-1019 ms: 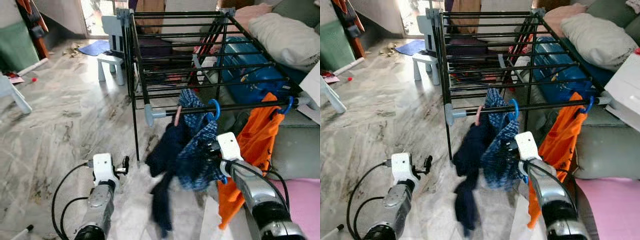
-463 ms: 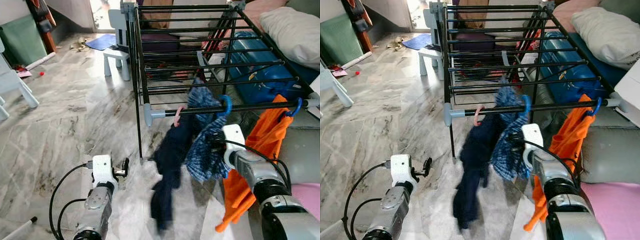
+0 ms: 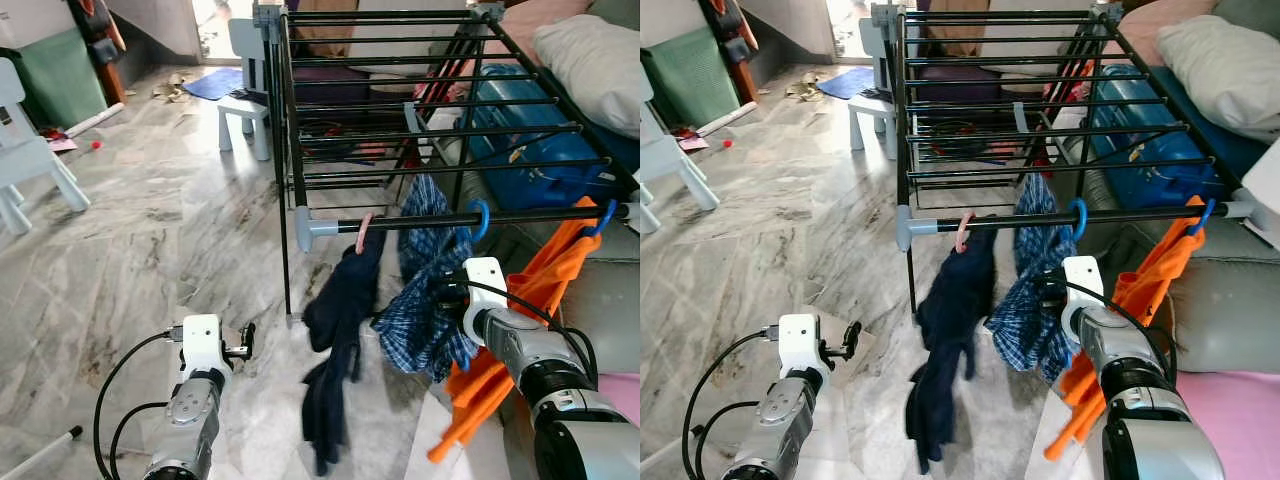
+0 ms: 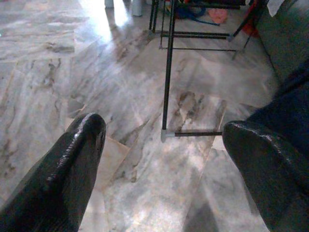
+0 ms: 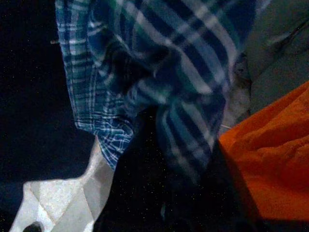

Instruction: Hang hanger

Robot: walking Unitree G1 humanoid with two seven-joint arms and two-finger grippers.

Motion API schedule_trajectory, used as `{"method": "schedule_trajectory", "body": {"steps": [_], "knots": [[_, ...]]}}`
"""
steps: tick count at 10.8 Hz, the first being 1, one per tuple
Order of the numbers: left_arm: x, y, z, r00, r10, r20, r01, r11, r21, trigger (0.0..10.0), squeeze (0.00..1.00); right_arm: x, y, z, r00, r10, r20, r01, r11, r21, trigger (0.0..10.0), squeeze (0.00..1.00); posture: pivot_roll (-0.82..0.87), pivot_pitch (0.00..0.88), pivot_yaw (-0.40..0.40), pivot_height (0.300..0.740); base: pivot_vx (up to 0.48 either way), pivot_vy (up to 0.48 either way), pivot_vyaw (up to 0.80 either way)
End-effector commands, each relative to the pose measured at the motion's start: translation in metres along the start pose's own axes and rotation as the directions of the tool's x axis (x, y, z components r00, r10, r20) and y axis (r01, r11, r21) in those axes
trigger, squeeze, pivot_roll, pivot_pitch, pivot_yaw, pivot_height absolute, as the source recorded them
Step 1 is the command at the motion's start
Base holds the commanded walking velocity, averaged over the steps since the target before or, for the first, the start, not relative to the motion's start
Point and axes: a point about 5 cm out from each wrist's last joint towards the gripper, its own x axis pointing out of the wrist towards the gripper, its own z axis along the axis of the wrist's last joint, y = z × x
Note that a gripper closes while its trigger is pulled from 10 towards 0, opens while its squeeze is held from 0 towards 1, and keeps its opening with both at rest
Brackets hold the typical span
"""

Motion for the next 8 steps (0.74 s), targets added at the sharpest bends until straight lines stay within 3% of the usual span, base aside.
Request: {"method": "schedule_trajectory", "body": {"steps": [1, 4, 7, 8], "knots": [[0.0024, -0.0019, 0.0059, 1.0, -0.012, 0.01, 0.012, 1.0, 0.005, 10.0, 0.0, -0.0005, -0.003, -0.0022, 1.0, 0.001, -0.006, -0.001, 1.0, 0.016, 10.0, 1.0, 0.0, 0.028, -0.011, 0.74, 0.0, 0.0, 0.0], [0.0033, -0.0035, 0.0066, 1.0, -0.004, -0.001, 0.004, 1.0, 0.016, 10.0, 0.0, -0.0013, -0.0094, -0.0061, 1.0, -0.025, 0.004, 0.025, 1.0, 0.001, 10.0, 1.0, -0.01, 0.024, -0.008, 0.74, 0.0, 0.0, 0.0], [0.0038, -0.0027, 0.0063, 1.0, 0.012, -0.015, -0.012, 0.999, 0.032, 10.0, 0.0, -0.0066, -0.0106, 0.003, 0.99, -0.036, 0.139, 0.059, 0.984, -0.166, 10.0, 1.0, -0.02, 0.026, 0.0, 0.74, 0.0, 0.0, 0.0], [0.0041, -0.003, 0.0059, 1.0, 0.008, -0.02, -0.007, 0.999, 0.036, 10.0, 0.0, -0.0092, -0.0119, 0.0022, 0.985, -0.05, 0.165, 0.079, 0.982, -0.172, 10.0, 1.0, -0.02, 0.026, 0.0, 0.74, 0.0, 0.0, 0.0]]}}
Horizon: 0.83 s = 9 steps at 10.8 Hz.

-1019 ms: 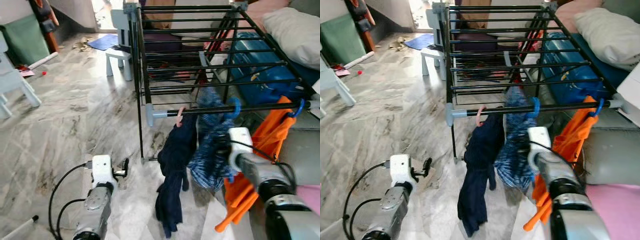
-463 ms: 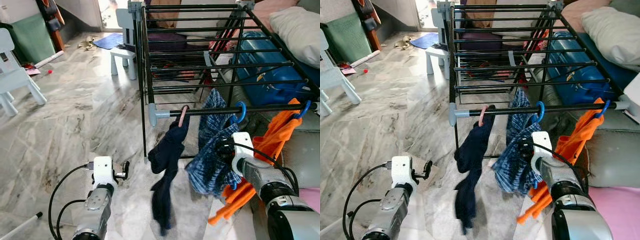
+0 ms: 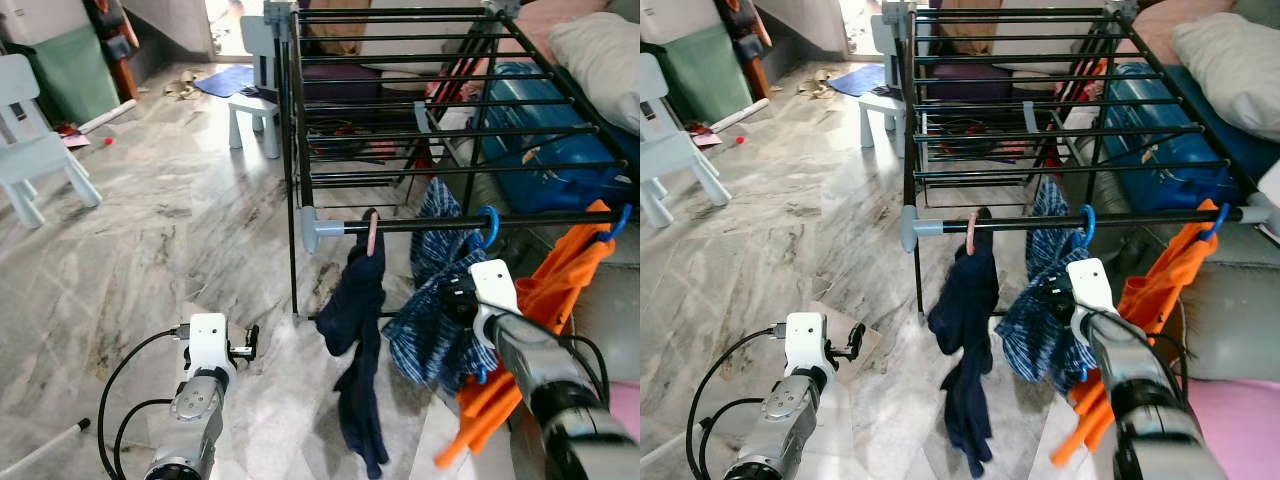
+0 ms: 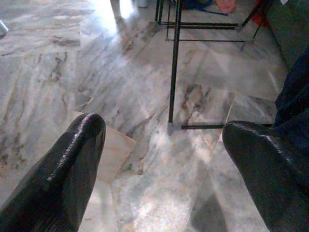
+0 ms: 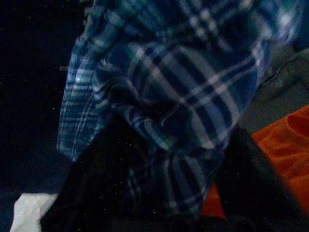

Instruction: Hang hanger

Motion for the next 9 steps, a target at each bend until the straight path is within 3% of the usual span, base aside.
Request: {"method": "schedule_trajectory", "body": {"steps": [1, 5, 7, 9], "knots": [[0.004, -0.001, 0.005, 1.0, -0.009, 0.003, 0.009, 1.0, 0.017, 10.0, 0.0, -0.004, -0.001, 0.003, 0.999, -0.006, 0.041, 0.007, 1.0, -0.024, 10.0, 1.0, -0.05, 0.022, 0.021, 0.74, 0.0, 0.0, 0.0], [0.012, -0.005, 0.013, 0.999, -0.054, 0.006, 0.053, 0.996, 0.07, 10.0, 0.0, -0.033, -0.006, -0.011, 0.983, -0.087, 0.164, 0.083, 0.996, 0.032, 10.0, 1.0, -0.13, 0.002, 0.078, 0.74, 0.0, 0.0, 0.0], [0.012, -0.007, 0.012, 0.998, -0.057, 0.014, 0.056, 0.997, 0.05, 10.0, 0.0, -0.047, -0.005, -0.015, 0.967, -0.112, 0.229, 0.103, 0.993, 0.05, 10.0, 1.0, -0.16, 0.0, 0.087, 0.74, 0.0, 0.0, 0.0], [0.014, -0.004, 0.015, 0.999, -0.012, 0.036, 0.01, 0.999, 0.045, 10.0, 0.0, -0.063, 0.014, -0.023, 0.956, -0.04, 0.291, 0.041, 0.999, 0.002, 10.0, 1.0, -0.17, 0.0, 0.069, 0.74, 0.0, 0.0, 0.0]]}}
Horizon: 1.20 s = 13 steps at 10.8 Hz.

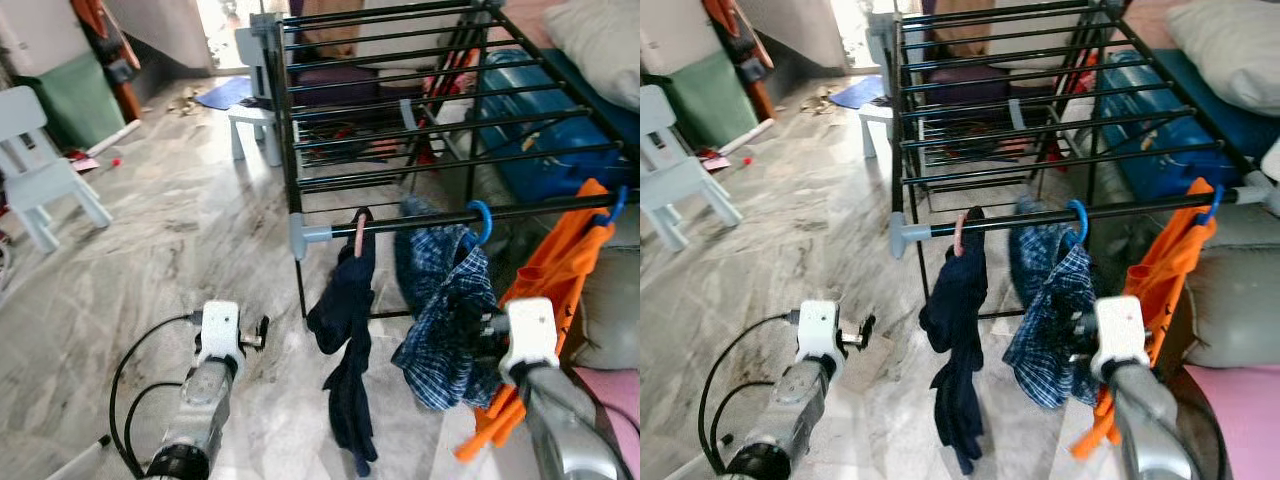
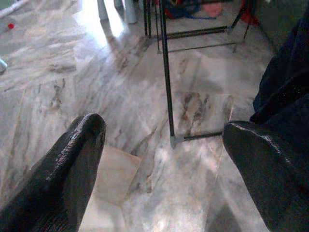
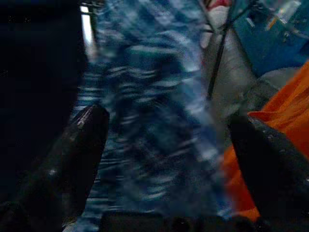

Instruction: Hang hanger

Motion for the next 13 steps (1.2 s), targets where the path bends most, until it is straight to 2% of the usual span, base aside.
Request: {"method": "schedule_trajectory", "body": {"steps": [1, 2, 3, 4, 8, 13], "knots": [[-0.001, 0.008, -0.003, 0.999, 0.035, -0.011, -0.035, 0.999, -0.004, 10.0, 0.0, 0.0, 0.009, 0.006, 0.999, 0.03, 0.034, -0.031, 0.999, 0.01, 10.0, 0.93, -0.17, 0.0, 0.064, 0.74, 0.0, 0.0, 0.0], [-0.003, 0.013, -0.007, 0.998, 0.067, -0.022, -0.067, 0.998, 0.004, 10.0, 0.0, -0.003, 0.019, 0.007, 0.996, 0.072, 0.045, -0.073, 0.997, 0.015, 10.0, 0.36, -0.17, 0.0, 0.058, 0.74, 0.0, 0.0, 0.0], [-0.003, 0.014, -0.009, 0.997, 0.071, -0.027, -0.07, 0.998, 0.003, 10.0, 0.0, -0.004, 0.027, 0.007, 0.995, 0.092, 0.049, -0.093, 0.995, 0.019, 10.0, 0.12, -0.16, 0.0, 0.055, 0.74, 0.0, 0.0, 0.0], [-0.004, 0.015, -0.01, 0.996, 0.079, -0.032, -0.079, 0.997, 0.013, 10.0, 0.0, -0.005, 0.035, 0.009, 0.992, 0.108, 0.063, -0.11, 0.994, 0.027, 10.0, 0.0, -0.16, 0.0, 0.05, 0.74, 0.0, 0.0, 0.0], [-0.001, 0.017, -0.009, 0.995, 0.094, -0.033, -0.093, 0.995, 0.023, 10.0, 0.0, -0.002, 0.043, 0.01, 0.99, 0.128, 0.059, -0.131, 0.99, 0.045, 10.0, 0.0, -0.15, 0.0, 0.056, 0.74, 0.0, 0.0, 0.0], [0.001, 0.018, -0.006, 0.996, 0.086, -0.031, -0.085, 0.996, 0.042, 10.0, 0.0, 0.0, 0.049, 0.005, 0.99, 0.131, 0.042, -0.134, 0.988, 0.071, 10.0, 0.0, -0.15, 0.0, 0.068, 0.74, -0.273, 0.0, 0.0]]}}
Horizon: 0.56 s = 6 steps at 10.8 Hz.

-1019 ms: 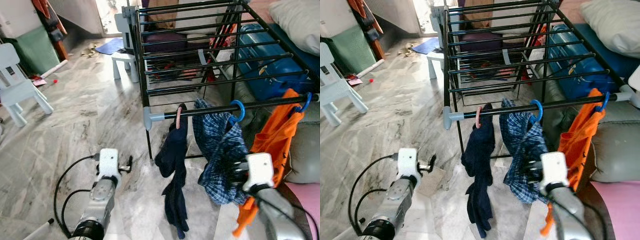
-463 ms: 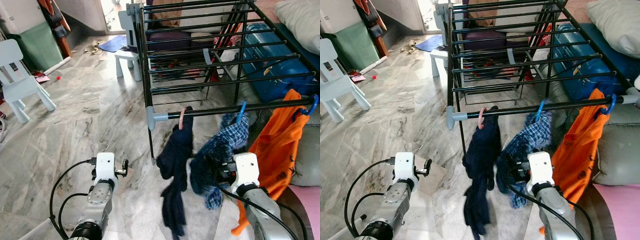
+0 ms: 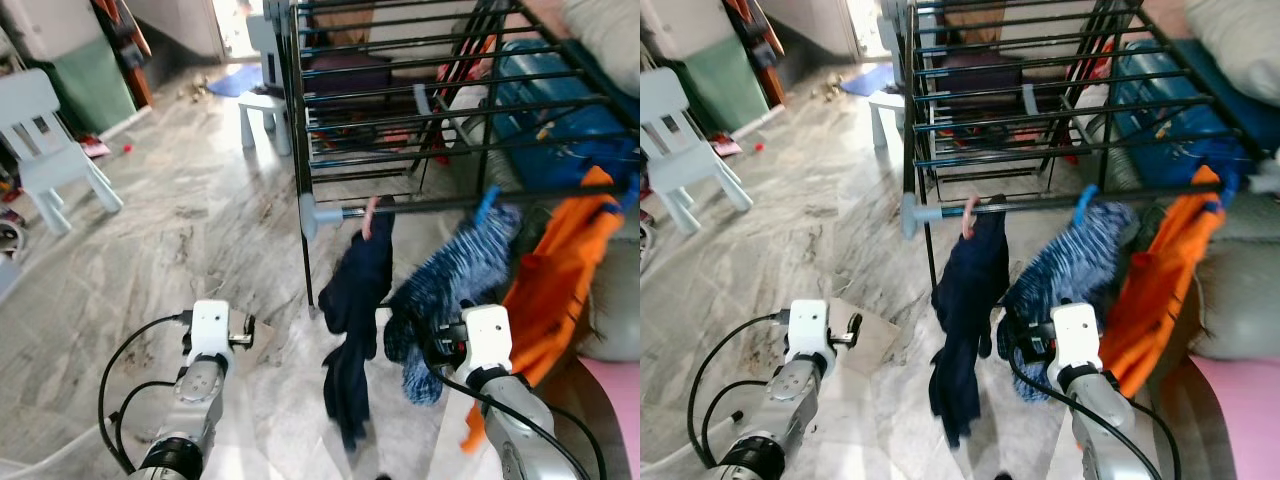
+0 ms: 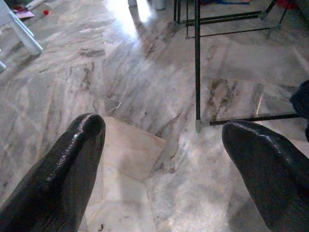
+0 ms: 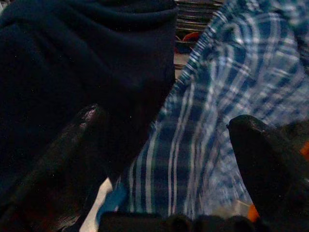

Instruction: Hang hanger

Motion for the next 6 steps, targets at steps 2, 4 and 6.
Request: {"method": "schedule_trajectory", "body": {"steps": [2, 4, 6], "knots": [[0.0012, 0.0023, 0.001, 1.0, 0.004, -0.001, -0.004, 1.0, 0.012, 10.0, 0.0, 0.0018, 0.0017, -0.003, 1.0, 0.005, -0.021, -0.005, 1.0, 0.001, 10.0, 0.0, -0.15, 0.0, 0.068, 0.74, -0.302, 0.0, 0.0], [0.001, 0.0011, -0.0003, 1.0, 0.003, -0.004, -0.003, 1.0, 0.015, 10.0, 0.0, 0.0026, 0.0019, -0.0055, 1.0, 0.006, -0.03, -0.006, 1.0, 0.006, 10.0, 0.0, -0.15, 0.0, 0.068, 0.74, -0.291, 0.0, 0.0], [0.0007, 0.0003, -0.0024, 1.0, 0.001, -0.013, -0.001, 1.0, 0.019, 10.0, 0.0, 0.0036, 0.0048, -0.0107, 0.999, 0.015, -0.046, -0.014, 1.0, 0.011, 10.0, 0.0, -0.15, 0.0, 0.067, 0.74, -0.27, 0.0, 0.0]]}}
